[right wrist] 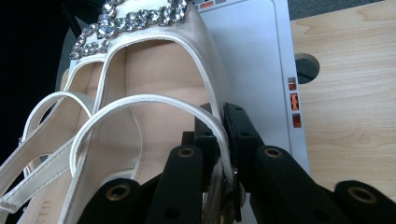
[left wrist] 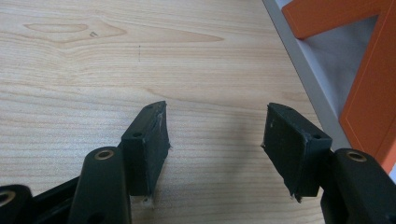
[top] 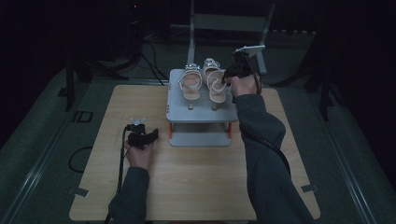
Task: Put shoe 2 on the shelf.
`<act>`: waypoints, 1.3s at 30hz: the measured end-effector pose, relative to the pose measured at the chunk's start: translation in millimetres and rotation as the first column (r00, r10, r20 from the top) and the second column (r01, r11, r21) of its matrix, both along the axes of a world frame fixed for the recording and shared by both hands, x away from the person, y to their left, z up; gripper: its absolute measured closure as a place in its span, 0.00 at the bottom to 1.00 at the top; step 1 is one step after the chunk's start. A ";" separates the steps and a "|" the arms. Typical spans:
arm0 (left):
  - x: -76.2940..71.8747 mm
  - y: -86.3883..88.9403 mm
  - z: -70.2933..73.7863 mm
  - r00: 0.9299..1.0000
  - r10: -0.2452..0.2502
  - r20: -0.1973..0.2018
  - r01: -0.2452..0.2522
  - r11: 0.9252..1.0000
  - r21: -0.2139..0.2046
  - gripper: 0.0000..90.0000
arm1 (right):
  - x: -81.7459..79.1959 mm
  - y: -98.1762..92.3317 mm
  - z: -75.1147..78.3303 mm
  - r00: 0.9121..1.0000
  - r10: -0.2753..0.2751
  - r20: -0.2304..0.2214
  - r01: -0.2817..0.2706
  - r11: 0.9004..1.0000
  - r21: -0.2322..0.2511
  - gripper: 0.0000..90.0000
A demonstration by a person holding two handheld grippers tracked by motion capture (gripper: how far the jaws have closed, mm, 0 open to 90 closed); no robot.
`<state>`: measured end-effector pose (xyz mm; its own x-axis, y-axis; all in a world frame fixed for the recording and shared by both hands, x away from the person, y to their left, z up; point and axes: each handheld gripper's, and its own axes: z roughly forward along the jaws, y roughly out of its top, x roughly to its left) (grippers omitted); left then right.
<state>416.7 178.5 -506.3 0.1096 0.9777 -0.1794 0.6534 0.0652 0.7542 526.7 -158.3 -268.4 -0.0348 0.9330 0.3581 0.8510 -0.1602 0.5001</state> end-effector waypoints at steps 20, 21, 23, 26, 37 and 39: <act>-0.1 0.0 0.0 1.000 0.000 0.000 0.000 1.000 0.000 0.45 | 3.7 3.5 -1.1 1.000 -0.021 -0.007 0.021 1.000 0.000 0.95; -0.1 0.0 0.0 1.000 0.000 0.000 0.000 1.000 0.000 0.45 | 3.7 3.5 -1.1 1.000 -0.021 -0.007 0.021 1.000 0.000 0.95; 0.0 -0.1 -0.1 1.000 0.001 0.001 -0.001 1.000 -0.002 0.45 | 4.4 5.1 -2.1 1.000 -0.023 -0.010 0.023 1.000 0.002 0.95; -0.1 -0.2 0.0 1.000 0.001 0.001 -0.001 1.000 -0.002 0.45 | 4.9 5.6 -3.2 1.000 -0.023 -0.013 0.023 1.000 -0.002 0.95; -0.2 -0.2 -0.1 1.000 0.003 0.001 -0.003 1.000 -0.006 0.45 | 9.3 6.8 -5.9 0.999 -0.032 -0.025 0.031 0.999 -0.014 0.94; -0.2 -0.2 -0.1 1.000 0.003 0.002 -0.003 1.000 -0.006 0.45 | 10.4 6.8 -5.5 0.999 -0.033 -0.024 0.033 0.999 -0.018 0.94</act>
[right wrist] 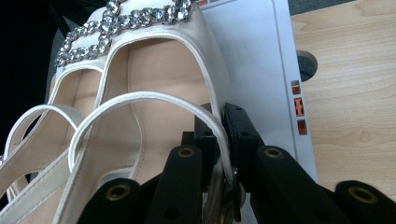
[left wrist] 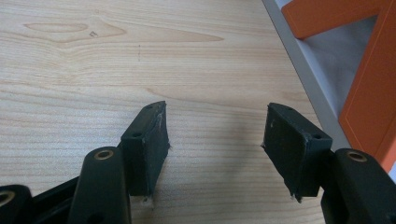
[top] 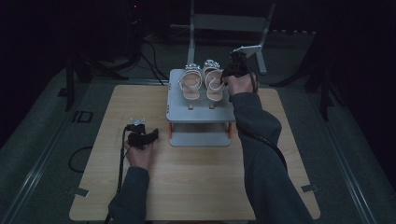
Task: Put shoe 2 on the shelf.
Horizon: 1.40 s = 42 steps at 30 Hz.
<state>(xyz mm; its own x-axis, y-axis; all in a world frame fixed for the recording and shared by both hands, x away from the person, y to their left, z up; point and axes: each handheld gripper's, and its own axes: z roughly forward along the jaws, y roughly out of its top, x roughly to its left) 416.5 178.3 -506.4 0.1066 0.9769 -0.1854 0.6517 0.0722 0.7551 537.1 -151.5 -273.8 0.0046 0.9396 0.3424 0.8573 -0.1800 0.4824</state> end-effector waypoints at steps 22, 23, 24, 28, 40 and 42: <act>-0.3 0.5 -0.1 1.000 0.000 0.001 0.000 1.000 -0.004 0.45 | 8.9 5.5 -1.9 0.999 0.032 -0.034 -0.034 0.998 -0.050 0.94; -0.3 0.4 -0.1 1.000 0.001 0.001 -0.001 1.000 -0.005 0.45 | 9.1 5.3 -1.9 0.999 0.034 -0.035 -0.036 0.998 -0.050 0.94; -0.3 0.4 -0.1 1.000 0.001 0.001 -0.001 1.000 -0.005 0.45 | 9.1 5.3 -1.9 0.999 0.034 -0.035 -0.036 0.998 -0.050 0.94; -0.3 0.5 -0.1 1.000 0.001 0.001 -0.001 1.000 -0.006 0.45 | 10.2 4.1 -3.6 0.998 0.046 -0.037 -0.048 0.998 -0.049 0.94; -0.4 0.7 -0.1 1.000 0.001 0.001 -0.001 1.000 -0.006 0.44 | 11.4 2.2 -6.8 0.997 0.062 -0.045 -0.063 0.997 -0.033 0.91; -0.4 0.7 -0.1 1.000 0.001 0.001 -0.001 1.000 -0.007 0.45 | 11.5 2.0 -6.9 0.997 0.063 -0.044 -0.065 0.997 -0.029 0.89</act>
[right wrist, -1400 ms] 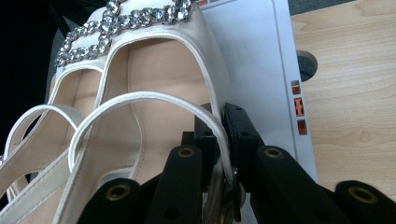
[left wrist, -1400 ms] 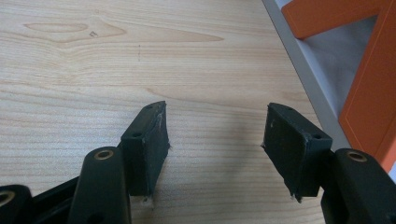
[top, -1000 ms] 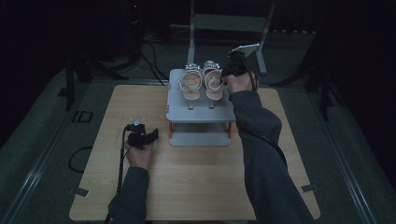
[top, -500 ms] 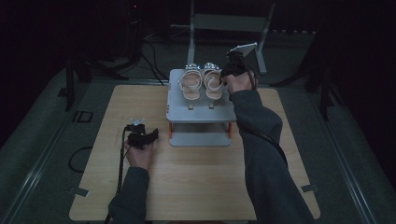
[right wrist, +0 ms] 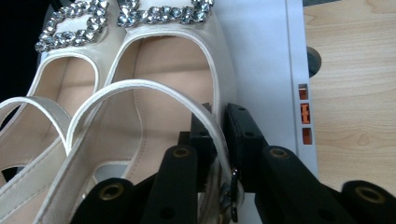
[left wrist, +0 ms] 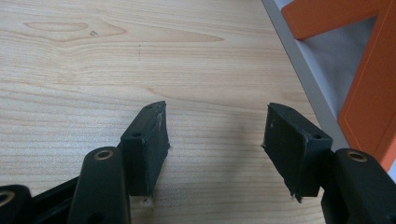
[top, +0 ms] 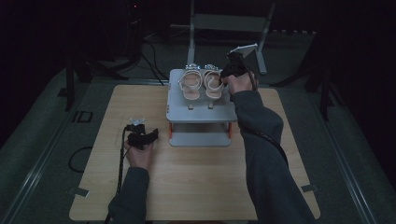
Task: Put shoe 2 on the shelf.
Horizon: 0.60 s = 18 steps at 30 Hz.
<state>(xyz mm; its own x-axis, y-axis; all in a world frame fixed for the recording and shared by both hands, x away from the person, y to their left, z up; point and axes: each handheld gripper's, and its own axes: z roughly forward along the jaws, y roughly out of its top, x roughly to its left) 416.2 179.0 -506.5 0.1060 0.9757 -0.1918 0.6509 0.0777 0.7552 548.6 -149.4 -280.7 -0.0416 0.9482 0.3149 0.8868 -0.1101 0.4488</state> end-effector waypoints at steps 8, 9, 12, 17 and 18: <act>0.0 0.0 0.0 1.000 0.000 0.000 0.000 1.000 0.000 0.45 | 0.1 -2.0 -0.2 1.000 0.014 0.020 -0.015 0.999 0.042 0.76; 0.0 0.0 0.0 1.000 0.000 0.000 0.000 1.000 0.000 0.44 | 0.0 -2.2 -0.4 0.999 0.016 0.028 -0.018 0.999 0.046 0.74; 0.0 0.0 0.0 1.000 0.000 0.000 0.000 1.000 0.000 0.45 | -0.2 -2.9 -1.0 0.999 0.017 0.050 -0.020 0.998 0.061 0.71; -0.2 0.1 0.0 1.000 0.001 0.000 -0.001 1.000 0.000 0.45 | -1.3 -3.9 0.8 0.997 0.025 0.069 -0.030 0.997 0.069 0.69; -0.2 0.1 0.0 1.000 0.001 0.001 -0.001 1.000 0.000 0.45 | -1.5 -4.1 1.4 0.997 0.027 0.071 -0.032 0.997 0.071 0.69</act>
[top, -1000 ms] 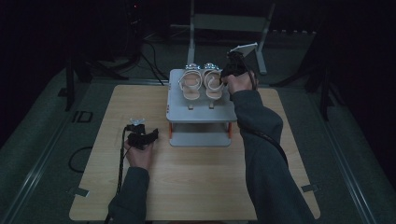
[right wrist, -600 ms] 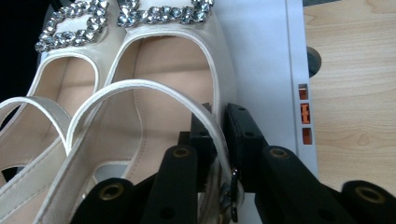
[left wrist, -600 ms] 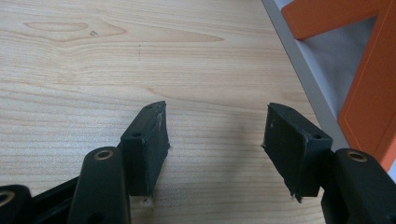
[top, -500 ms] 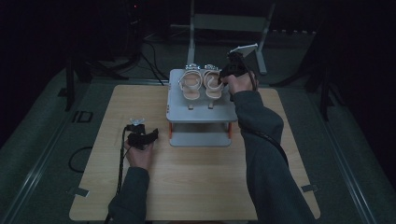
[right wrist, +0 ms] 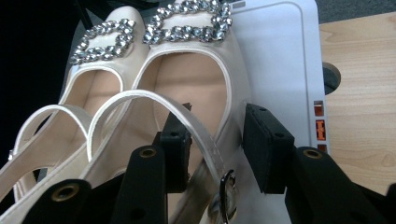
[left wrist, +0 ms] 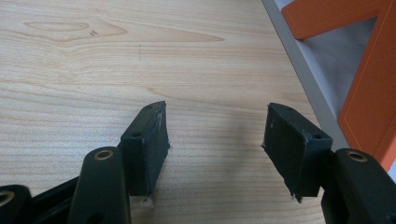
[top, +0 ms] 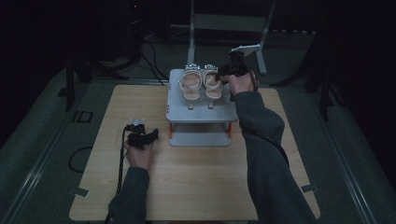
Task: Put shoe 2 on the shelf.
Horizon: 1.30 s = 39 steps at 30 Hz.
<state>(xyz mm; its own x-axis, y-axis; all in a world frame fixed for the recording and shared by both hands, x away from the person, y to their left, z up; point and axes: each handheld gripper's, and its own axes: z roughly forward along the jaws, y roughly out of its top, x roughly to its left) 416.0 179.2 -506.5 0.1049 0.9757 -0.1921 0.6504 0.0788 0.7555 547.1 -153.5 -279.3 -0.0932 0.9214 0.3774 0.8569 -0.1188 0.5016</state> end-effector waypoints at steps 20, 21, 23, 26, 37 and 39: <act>-0.1 0.0 0.1 1.000 0.000 -0.001 0.000 1.000 0.001 0.45 | -9.5 -9.3 18.8 0.997 0.020 0.069 -0.023 0.999 0.040 0.70; 0.0 0.0 0.1 1.000 0.001 -0.001 -0.001 1.000 0.001 0.45 | -10.1 -9.4 20.0 0.997 0.020 0.070 -0.023 0.999 0.044 0.70; -0.1 0.0 0.1 1.000 0.001 -0.001 -0.001 1.000 0.001 0.45 | -11.1 -9.9 22.1 0.997 0.023 0.076 -0.026 0.999 0.043 0.70; 0.0 0.0 0.1 1.000 0.001 -0.001 -0.001 1.000 0.001 0.44 | -12.5 -11.7 25.6 0.996 0.024 0.084 -0.028 0.998 0.053 0.70; 0.0 0.0 0.1 1.000 0.001 -0.001 -0.001 1.000 0.001 0.45 | -17.1 -19.1 33.6 0.990 0.048 0.136 -0.057 0.996 0.066 0.65; 0.0 0.0 0.1 1.000 0.001 -0.001 -0.001 1.000 0.001 0.45 | -18.6 -22.3 36.3 0.988 0.041 0.146 -0.051 0.996 0.066 0.65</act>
